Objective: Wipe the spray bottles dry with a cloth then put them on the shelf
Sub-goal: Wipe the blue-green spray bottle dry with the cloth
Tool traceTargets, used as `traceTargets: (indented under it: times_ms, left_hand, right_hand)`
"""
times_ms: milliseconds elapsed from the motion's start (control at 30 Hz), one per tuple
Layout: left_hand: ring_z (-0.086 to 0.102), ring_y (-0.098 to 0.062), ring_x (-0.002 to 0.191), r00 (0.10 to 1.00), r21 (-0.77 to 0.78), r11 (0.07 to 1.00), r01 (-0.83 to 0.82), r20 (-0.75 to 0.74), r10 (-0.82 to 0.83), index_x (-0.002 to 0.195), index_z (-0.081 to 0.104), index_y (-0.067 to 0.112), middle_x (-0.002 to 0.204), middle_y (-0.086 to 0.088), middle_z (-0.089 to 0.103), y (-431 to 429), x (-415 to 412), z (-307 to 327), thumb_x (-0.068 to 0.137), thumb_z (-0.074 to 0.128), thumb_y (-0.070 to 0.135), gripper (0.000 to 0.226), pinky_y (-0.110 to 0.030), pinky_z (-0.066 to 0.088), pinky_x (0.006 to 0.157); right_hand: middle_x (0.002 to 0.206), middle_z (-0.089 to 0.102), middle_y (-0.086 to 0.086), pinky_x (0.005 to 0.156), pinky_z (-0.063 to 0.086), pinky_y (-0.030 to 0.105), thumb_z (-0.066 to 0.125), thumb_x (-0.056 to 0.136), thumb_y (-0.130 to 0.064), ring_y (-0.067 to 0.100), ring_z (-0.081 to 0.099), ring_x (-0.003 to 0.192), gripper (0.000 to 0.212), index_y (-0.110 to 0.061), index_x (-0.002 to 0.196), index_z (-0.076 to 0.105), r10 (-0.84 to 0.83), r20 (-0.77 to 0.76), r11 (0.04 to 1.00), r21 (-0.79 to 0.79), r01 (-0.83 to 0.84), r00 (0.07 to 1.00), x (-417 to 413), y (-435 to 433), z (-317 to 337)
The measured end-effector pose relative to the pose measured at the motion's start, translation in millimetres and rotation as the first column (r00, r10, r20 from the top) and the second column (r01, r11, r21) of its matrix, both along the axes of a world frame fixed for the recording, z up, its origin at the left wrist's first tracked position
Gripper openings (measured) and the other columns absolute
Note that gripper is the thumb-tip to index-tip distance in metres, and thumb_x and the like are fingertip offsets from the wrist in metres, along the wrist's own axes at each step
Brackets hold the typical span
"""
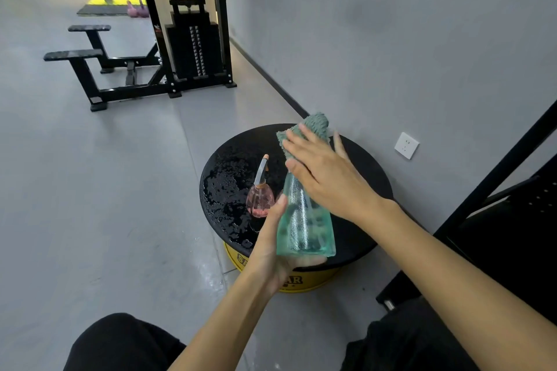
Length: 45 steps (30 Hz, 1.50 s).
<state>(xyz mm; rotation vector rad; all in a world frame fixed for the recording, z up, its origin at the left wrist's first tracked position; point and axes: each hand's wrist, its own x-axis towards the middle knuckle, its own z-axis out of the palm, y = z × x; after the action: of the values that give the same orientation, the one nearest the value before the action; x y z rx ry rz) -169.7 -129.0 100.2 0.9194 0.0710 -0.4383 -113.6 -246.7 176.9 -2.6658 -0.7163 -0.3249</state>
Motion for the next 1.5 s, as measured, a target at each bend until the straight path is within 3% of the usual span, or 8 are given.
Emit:
traceTargets:
  times_ms: [233, 400, 600, 867, 1067, 1167, 1333, 1500]
  left_hand:
    - [0.069, -0.030, 0.098, 0.991, -0.002, 0.995, 0.098, 0.087, -0.097, 0.123, 0.062, 0.018, 0.113, -0.014, 0.069, 2.8, -4.5, -10.4, 0.044, 0.089, 0.053, 0.091, -0.042, 0.060, 0.067]
    - [0.071, -0.027, 0.091, 0.992, -0.010, 0.996, 0.088, 0.088, -0.087, 0.119, 0.063, 0.017, 0.105, -0.010, 0.072, -0.3, -6.4, -8.6, 0.040, 0.090, 0.052, 0.090, -0.038, 0.060, 0.061]
    - [0.072, -0.024, 0.087, 0.990, 0.052, 0.995, 0.091, 0.106, -0.096, 0.110, 0.067, 0.022, 0.101, -0.006, 0.073, -1.8, -6.3, -8.2, 0.057, 0.074, 0.041, 0.057, -0.039, 0.060, 0.061]
    - [0.068, -0.032, 0.099, 0.991, 0.013, 0.997, 0.081, 0.103, -0.082, 0.125, 0.059, 0.014, 0.119, -0.021, 0.066, 0.9, -5.5, -9.0, 0.045, 0.088, 0.053, 0.094, -0.042, 0.059, 0.068]
    - [0.071, -0.026, 0.090, 0.991, 0.033, 0.995, 0.091, 0.100, -0.094, 0.120, 0.061, 0.015, 0.107, -0.013, 0.071, -3.5, -4.9, -7.2, 0.057, 0.076, 0.043, 0.070, -0.038, 0.059, 0.061]
    - [0.071, -0.027, 0.091, 0.992, 0.035, 0.996, 0.081, 0.092, -0.084, 0.118, 0.063, 0.016, 0.108, -0.013, 0.071, -4.2, -5.5, -9.3, 0.055, 0.080, 0.044, 0.072, -0.039, 0.059, 0.062]
    - [0.069, -0.032, 0.098, 0.993, 0.007, 0.996, 0.090, 0.081, -0.091, 0.125, 0.059, 0.012, 0.121, -0.024, 0.064, -1.4, -5.6, -8.7, 0.044, 0.088, 0.054, 0.096, -0.041, 0.059, 0.066]
    - [0.069, -0.031, 0.098, 0.990, 0.021, 0.995, 0.102, 0.090, -0.104, 0.121, 0.062, 0.016, 0.118, -0.019, 0.067, -5.1, -2.7, -7.3, 0.057, 0.080, 0.044, 0.072, -0.039, 0.058, 0.064]
  right_hand:
    - [0.159, 0.000, -0.016, 0.119, -0.011, 0.045, 0.009, 0.101, -0.045, 0.000, -0.011, 0.145, 0.053, -0.029, 0.152, 0.009, -0.019, -0.085, 0.976, -0.218, 0.000, 0.996, 0.6, -17.8, 6.1]
    - [0.160, 0.001, -0.011, 0.118, -0.010, 0.038, 0.013, 0.102, -0.042, 0.005, -0.012, 0.146, 0.055, -0.025, 0.153, 0.008, -0.125, -0.041, 0.978, -0.174, 0.116, 0.991, 11.7, -26.0, 2.6]
    - [0.159, 0.008, -0.013, 0.116, -0.016, 0.034, 0.012, 0.103, -0.041, 0.001, -0.005, 0.146, 0.052, -0.024, 0.152, 0.017, 0.074, -0.041, 0.983, -0.164, -0.080, 0.996, -6.0, -5.4, -0.7]
    - [0.161, 0.002, -0.009, 0.120, -0.003, 0.041, 0.016, 0.103, -0.042, 0.005, -0.010, 0.146, 0.055, -0.022, 0.153, 0.011, -0.102, -0.052, 0.994, -0.055, 0.099, 0.993, 15.8, -28.8, 4.4]
    - [0.159, 0.003, -0.014, 0.114, -0.016, 0.035, 0.009, 0.100, -0.045, 0.001, -0.006, 0.146, 0.056, -0.026, 0.153, 0.012, 0.030, -0.028, 0.990, -0.135, -0.033, 0.999, -0.5, -8.9, -0.5]
    - [0.159, 0.004, -0.015, 0.117, -0.012, 0.034, 0.009, 0.101, -0.045, -0.001, -0.005, 0.145, 0.054, -0.028, 0.152, 0.012, 0.086, -0.056, 0.983, -0.158, -0.094, 0.995, -0.1, -10.4, -0.3]
    - [0.160, 0.002, -0.012, 0.121, 0.003, 0.041, 0.014, 0.102, -0.046, 0.003, -0.007, 0.146, 0.056, -0.025, 0.153, 0.010, -0.035, -0.062, 0.998, -0.047, 0.032, 0.997, 13.8, -31.5, 0.2]
    - [0.160, 0.003, -0.009, 0.119, -0.008, 0.042, 0.015, 0.103, -0.043, 0.006, -0.007, 0.147, 0.054, -0.022, 0.153, 0.011, -0.068, -0.060, 0.993, -0.105, 0.061, 0.996, 8.9, -13.8, 3.7]
